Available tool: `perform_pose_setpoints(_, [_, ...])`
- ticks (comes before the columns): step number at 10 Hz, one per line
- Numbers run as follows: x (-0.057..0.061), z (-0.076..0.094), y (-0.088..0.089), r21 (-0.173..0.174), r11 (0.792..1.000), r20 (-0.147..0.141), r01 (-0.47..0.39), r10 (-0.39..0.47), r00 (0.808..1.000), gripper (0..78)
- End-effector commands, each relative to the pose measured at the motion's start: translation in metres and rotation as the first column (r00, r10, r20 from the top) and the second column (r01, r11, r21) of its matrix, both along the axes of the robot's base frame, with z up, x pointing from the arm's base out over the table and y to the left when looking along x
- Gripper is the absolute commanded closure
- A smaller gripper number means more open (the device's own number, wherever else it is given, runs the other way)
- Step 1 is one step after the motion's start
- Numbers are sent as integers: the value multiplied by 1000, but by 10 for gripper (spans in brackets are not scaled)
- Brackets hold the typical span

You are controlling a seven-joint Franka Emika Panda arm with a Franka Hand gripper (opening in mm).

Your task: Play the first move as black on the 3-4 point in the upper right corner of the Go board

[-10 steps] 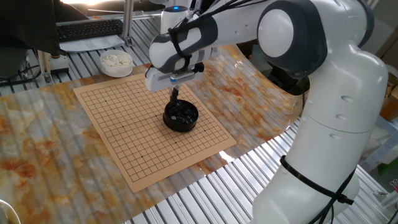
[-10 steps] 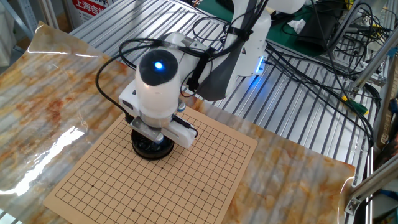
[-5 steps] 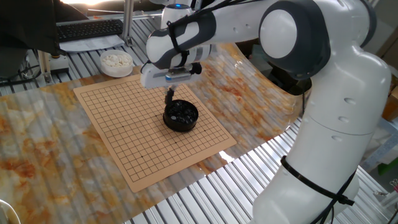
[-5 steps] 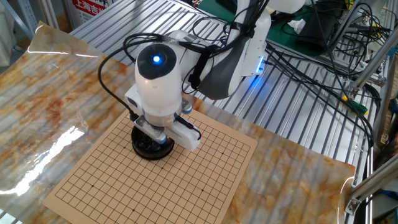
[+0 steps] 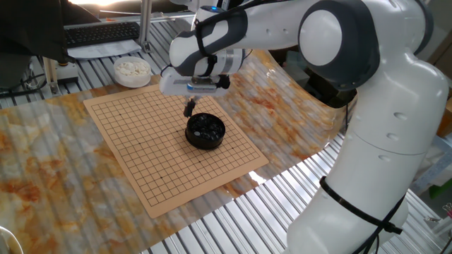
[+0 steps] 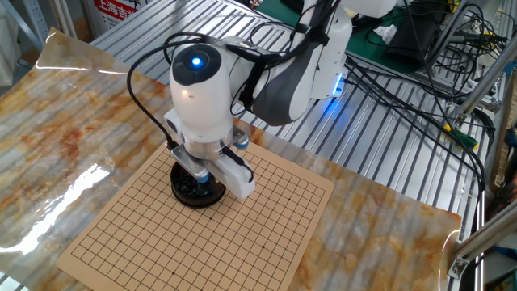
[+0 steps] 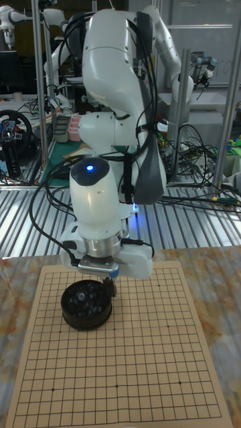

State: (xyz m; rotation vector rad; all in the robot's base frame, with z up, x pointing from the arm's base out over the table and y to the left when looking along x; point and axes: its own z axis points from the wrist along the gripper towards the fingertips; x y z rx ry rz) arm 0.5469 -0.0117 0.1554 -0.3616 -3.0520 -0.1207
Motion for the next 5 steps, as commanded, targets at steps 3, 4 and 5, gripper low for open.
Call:
perform_pose_setpoints(3, [22,7,8,1,986,61,165,-165,984,764])
perform_pose_setpoints(4, [25,3,10,24,964,97,266,-267,959,764])
perform_pose_setpoints(5, [26,0,11,40,943,127,329,-332,935,764])
